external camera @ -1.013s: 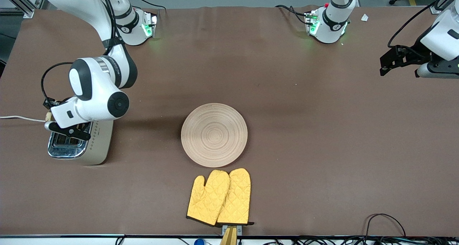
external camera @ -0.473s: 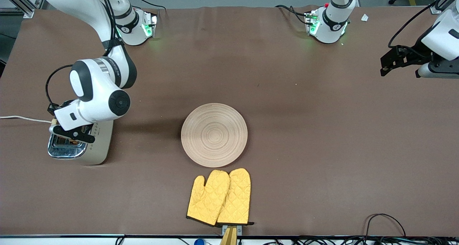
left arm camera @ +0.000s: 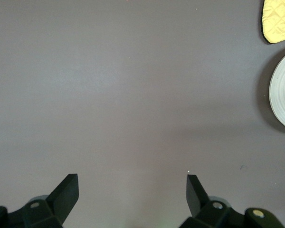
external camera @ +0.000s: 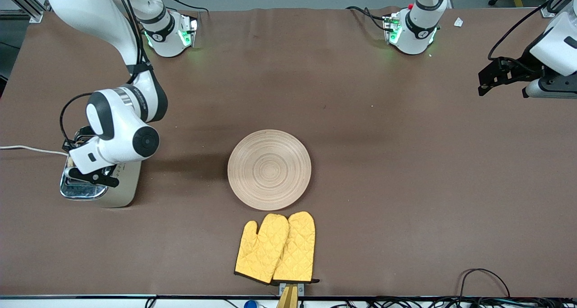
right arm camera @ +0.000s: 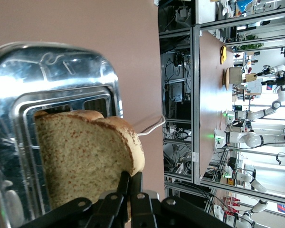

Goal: Move plate and put bread in toaster
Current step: 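Lower the bread into the toaster slot with the right gripper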

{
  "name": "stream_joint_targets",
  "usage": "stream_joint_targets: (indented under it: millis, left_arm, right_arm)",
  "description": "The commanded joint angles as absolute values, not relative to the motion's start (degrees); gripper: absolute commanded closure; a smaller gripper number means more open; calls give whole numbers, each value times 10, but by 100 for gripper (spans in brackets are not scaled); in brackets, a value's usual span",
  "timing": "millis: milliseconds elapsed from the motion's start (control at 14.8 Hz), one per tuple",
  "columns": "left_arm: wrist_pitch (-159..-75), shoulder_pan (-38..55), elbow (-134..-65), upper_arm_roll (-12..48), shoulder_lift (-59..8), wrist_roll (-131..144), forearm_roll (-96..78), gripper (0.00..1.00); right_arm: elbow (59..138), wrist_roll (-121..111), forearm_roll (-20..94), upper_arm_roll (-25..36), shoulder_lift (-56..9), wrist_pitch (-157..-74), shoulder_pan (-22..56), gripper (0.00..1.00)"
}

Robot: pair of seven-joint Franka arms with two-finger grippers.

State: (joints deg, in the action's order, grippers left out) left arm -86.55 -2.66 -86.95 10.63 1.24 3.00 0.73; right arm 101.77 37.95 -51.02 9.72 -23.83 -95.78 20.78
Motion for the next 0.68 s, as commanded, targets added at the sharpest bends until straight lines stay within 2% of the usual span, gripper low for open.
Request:
stream_joint_targets:
  millis: [0, 135, 203, 270, 473, 608]
  left_arm:
    - [-867, -27, -866, 103, 15, 26, -2, 0]
    - [-867, -27, -866, 103, 16, 26, -2, 0]
    - [-867, -27, -866, 103, 15, 26, -2, 0]
    - [-867, -27, -866, 103, 15, 27, -2, 0]
    - [-867, -28, -866, 103, 15, 26, -2, 0]
    - [-872, -27, -866, 102, 15, 27, -2, 0]
  right_arm:
    - [1010, 388, -491, 90, -232, -956, 201, 75]
    - [984, 378, -476, 90, -232, -956, 196, 21]
    - [971, 375, -462, 89, -231, -956, 186, 6]
    - [960, 365, -446, 88, -230, -956, 182, 0]
    - [878, 261, -330, 90, -222, -947, 164, 0]
    - [811, 197, -240, 91, -205, -897, 144, 0]
